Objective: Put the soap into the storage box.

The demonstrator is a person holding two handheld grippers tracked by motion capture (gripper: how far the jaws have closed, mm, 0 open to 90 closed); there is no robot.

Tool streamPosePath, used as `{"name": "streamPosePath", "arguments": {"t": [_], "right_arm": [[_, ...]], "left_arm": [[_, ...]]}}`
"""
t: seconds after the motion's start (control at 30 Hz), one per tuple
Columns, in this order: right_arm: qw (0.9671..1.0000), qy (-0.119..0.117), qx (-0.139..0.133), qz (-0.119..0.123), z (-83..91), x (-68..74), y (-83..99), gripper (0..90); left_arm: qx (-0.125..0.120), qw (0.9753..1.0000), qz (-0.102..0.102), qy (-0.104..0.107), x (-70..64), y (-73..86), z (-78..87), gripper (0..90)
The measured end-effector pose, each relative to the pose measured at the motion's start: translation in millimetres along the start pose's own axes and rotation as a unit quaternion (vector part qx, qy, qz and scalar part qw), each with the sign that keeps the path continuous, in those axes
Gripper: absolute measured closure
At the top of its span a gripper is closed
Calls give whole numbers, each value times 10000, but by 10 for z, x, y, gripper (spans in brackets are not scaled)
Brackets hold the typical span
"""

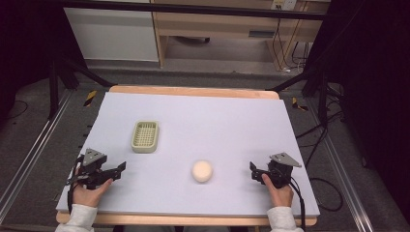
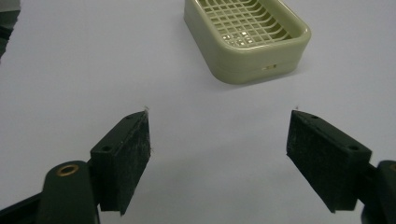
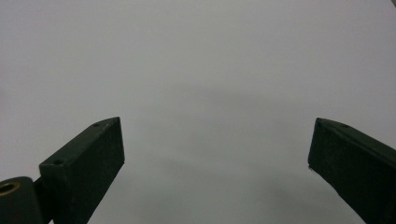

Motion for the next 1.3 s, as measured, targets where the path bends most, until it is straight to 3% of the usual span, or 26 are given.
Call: {"name": "streamPosePath", "arguments": {"t": [0.4,1.0,1.3], "right_arm": [[9998,-39,-197,-73,79,17,-47,41],[9998,-47,-88,-158,55,24,21,40],[9999,-38,-103,-132,55,23,22,39]], "left_arm": [[-46,9999,-24,142,-94,-41,19,223],[-210,9992,-39,346,-221,-118,35,265],[-203,9990,-170,361,-299,-138,12,284]]}}
Point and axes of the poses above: each handheld gripper's, and its own axes: z roughly backward along the jaws, y roughly out of its underside, x roughly to its left, the point moved 6 cm from there along -z, roughly forward along the jaws, and after that the axes turned 15 degrees about -x, right-handed, at the moved point
